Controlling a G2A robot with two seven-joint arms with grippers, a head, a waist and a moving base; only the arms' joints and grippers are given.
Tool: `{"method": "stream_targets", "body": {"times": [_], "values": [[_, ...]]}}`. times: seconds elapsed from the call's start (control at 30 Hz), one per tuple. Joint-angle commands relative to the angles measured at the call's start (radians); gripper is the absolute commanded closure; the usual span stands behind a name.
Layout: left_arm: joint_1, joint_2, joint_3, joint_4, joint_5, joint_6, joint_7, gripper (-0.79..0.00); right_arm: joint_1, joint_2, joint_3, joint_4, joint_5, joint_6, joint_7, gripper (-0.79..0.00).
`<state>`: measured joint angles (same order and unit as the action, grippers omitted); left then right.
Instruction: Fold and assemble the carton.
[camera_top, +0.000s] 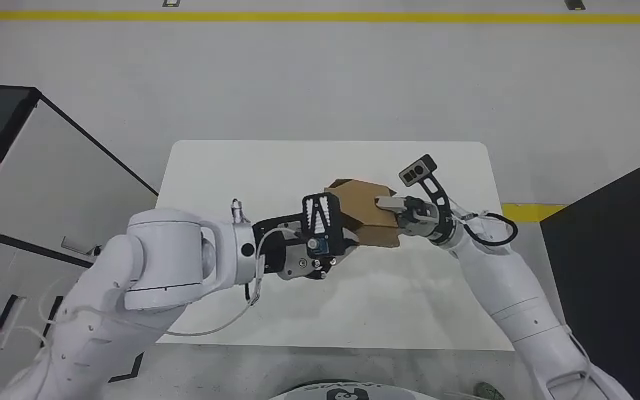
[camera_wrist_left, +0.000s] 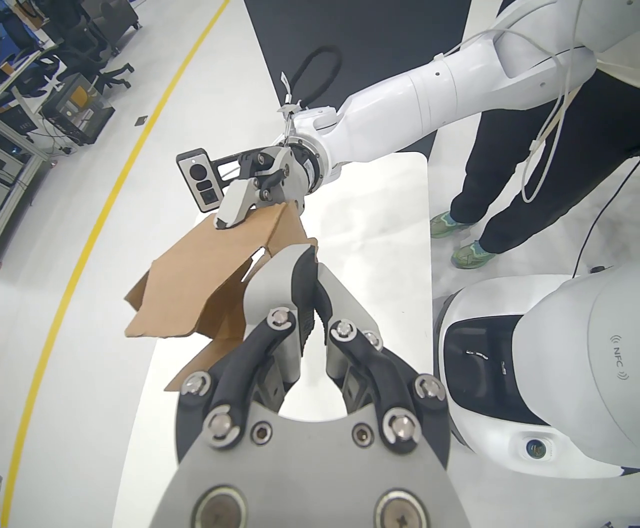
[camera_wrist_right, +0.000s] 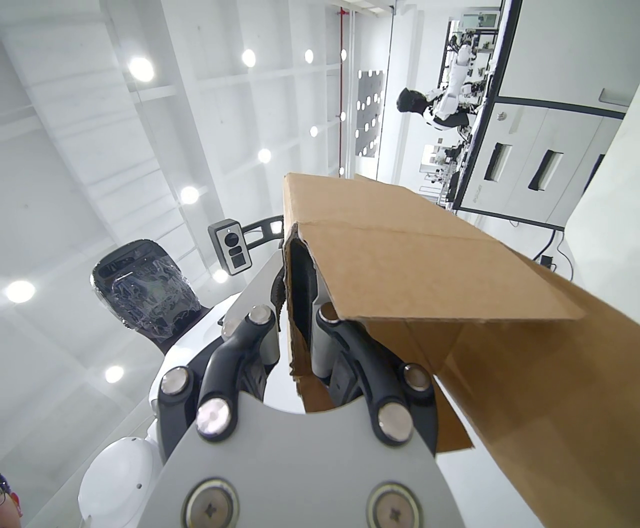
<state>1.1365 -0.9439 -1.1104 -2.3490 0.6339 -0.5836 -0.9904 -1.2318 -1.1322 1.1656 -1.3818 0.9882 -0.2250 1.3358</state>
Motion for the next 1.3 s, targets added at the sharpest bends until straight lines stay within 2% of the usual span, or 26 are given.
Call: {"method": "stream_targets", "body": {"times": [0.0, 0.27, 0.77, 1.27], "values": [[-0.011, -0.001, 0.014, 0.001, 0.014, 0.006, -0.005, 0.000, -0.003, -0.001, 0.001, -0.004, -0.001, 0.003, -0.001, 0.000], [-0.033, -0.001, 0.034, 0.005, 0.054, 0.038, -0.025, 0.000, -0.008, -0.004, 0.002, -0.011, -0.003, 0.010, 0.001, 0.000], [-0.034, 0.005, 0.034, 0.013, 0.023, 0.027, -0.016, 0.000, -0.016, -0.010, 0.016, -0.005, -0.002, 0.015, -0.023, 0.000], [-0.063, 0.004, 0.085, 0.026, 0.055, 0.049, -0.044, 0.000, -0.006, -0.025, -0.015, 0.009, 0.008, 0.027, -0.027, 0.000]]}}
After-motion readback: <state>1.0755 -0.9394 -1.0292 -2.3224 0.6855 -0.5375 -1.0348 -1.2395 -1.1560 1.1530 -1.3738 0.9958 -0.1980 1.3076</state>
